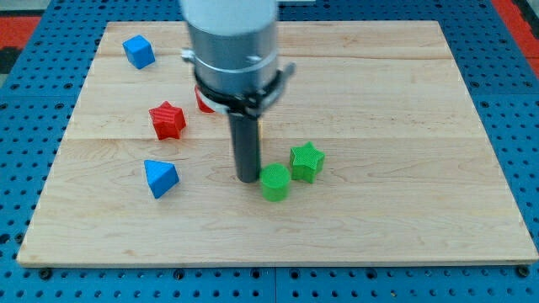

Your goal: Move the green circle diagonally top right of the green star

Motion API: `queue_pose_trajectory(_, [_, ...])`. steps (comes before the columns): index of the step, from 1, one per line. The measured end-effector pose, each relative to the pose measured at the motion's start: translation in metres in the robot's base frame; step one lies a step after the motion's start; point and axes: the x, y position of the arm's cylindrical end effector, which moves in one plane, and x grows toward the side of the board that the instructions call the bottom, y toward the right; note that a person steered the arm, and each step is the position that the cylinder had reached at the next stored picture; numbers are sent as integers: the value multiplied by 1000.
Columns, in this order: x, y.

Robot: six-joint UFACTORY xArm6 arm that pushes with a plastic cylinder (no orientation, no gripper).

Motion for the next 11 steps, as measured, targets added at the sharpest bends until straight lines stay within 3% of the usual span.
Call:
queue_pose_trajectory(1, [20,6])
queue_pose_trajectory(3, [20,101])
queue_pose_trajectory(5, [-23,162])
queue_pose_trajectory(6, [19,156])
queue_pose_trajectory(7, [34,216])
queue_pose_trajectory(9, [-34,176])
queue_pose_trajectory(11, [-47,162])
